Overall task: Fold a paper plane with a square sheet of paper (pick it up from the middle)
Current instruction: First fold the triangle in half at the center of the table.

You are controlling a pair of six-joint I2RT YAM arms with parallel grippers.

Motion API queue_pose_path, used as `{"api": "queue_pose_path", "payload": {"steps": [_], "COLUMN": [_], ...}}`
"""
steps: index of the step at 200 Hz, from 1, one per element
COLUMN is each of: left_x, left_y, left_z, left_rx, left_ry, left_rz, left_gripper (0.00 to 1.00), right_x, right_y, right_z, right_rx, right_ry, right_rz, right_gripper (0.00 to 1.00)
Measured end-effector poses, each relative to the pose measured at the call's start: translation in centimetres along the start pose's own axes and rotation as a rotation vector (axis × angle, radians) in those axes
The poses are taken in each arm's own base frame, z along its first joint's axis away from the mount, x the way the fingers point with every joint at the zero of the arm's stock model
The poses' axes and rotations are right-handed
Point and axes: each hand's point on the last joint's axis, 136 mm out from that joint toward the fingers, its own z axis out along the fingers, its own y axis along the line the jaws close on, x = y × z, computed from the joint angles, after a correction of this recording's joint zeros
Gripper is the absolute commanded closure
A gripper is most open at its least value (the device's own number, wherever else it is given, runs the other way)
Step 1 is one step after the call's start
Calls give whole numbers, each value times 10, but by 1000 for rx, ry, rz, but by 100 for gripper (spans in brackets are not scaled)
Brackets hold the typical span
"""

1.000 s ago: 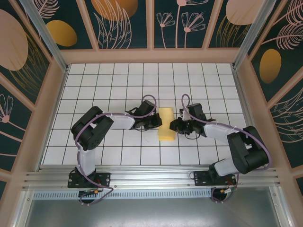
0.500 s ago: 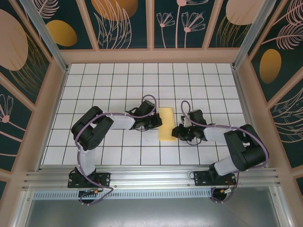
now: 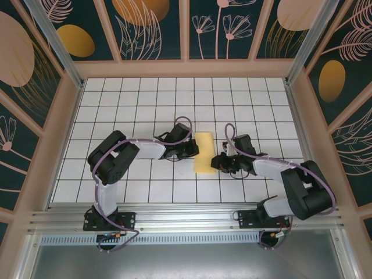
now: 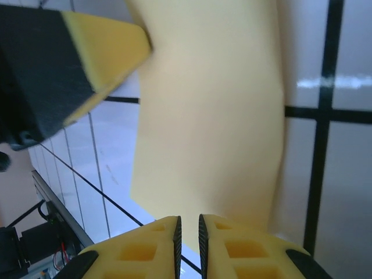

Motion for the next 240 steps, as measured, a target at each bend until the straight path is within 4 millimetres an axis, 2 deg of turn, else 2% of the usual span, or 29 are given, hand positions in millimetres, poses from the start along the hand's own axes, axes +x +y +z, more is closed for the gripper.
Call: {"api": "queue_pose_path", "payload": {"steps": [21,65,117,156,199,217,240], "left_x": [0,0,0,0,0,0,0], "left_y": [0,0,0,0,0,0,0], "left_z": [0,0,0,0,0,0,0], "left_rx": [0,1,1,1,1,1,1], "left_ry": [0,0,0,0,0,0,0], "left_rz": [0,1,1,1,7,9,12], "left_gripper": [100,100,100,100,100,100,100], "right_x": [10,10,1,11,9,-3,-40], "right_y": [-15,-15,0,-16,-15,-7,16], "right_z": [7,3,-2,7,4,-1,-9], "right_rx": [37,63,38,68,72,70,30], "right_ry": [42,44,25,66,56,29,-55], "right_rz": [28,24,2,37,36,27,-11], "right_gripper": [81,79,80,81,80,79,80]}}
